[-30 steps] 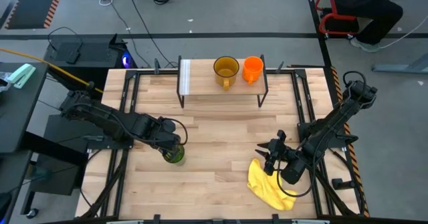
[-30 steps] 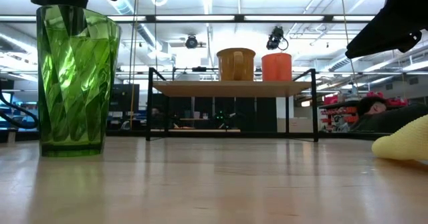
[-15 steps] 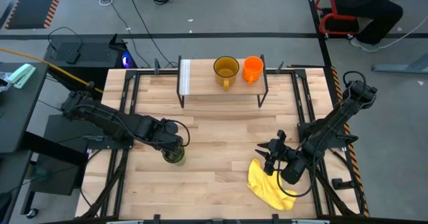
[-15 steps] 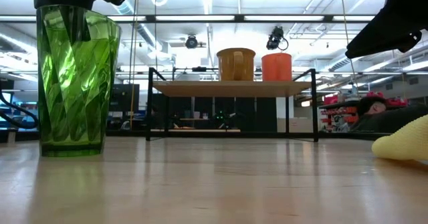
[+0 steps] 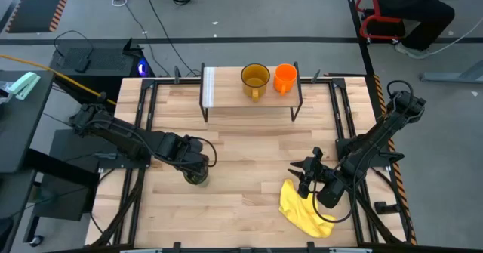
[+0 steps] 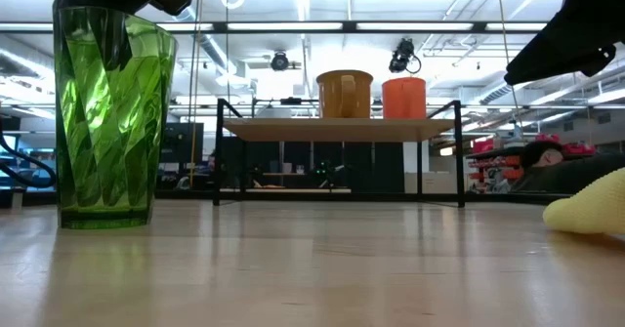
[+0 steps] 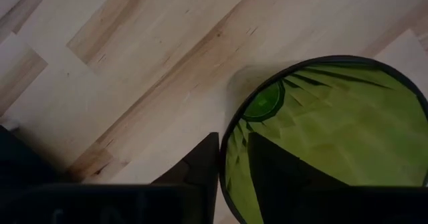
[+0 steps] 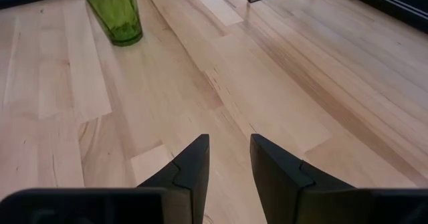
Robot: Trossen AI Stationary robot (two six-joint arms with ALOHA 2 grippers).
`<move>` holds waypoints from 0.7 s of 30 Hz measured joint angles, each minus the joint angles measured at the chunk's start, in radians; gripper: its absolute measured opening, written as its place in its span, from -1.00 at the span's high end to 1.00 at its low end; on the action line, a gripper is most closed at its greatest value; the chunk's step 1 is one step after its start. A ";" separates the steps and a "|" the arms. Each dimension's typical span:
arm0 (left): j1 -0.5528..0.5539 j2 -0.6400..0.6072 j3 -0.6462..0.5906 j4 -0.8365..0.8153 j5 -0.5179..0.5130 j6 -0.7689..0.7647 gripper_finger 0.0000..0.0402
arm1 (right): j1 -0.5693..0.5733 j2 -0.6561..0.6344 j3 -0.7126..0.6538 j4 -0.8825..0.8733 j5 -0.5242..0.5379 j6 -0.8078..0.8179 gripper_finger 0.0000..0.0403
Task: Stack small to large cups/mugs on shelf
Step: Put the green cup on the shelf
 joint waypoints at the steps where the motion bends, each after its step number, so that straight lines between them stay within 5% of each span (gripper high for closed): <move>1: 0.000 0.000 0.000 0.000 0.000 0.000 0.60 | 0.000 0.000 0.000 0.000 0.000 0.000 0.42; 11: 0.000 -0.002 0.002 0.006 0.003 0.048 0.94 | 0.000 0.000 0.000 0.000 0.000 0.000 0.42; 21: 0.007 -0.001 0.012 0.009 0.001 0.116 0.94 | 0.000 0.000 0.000 0.000 0.000 -0.003 0.42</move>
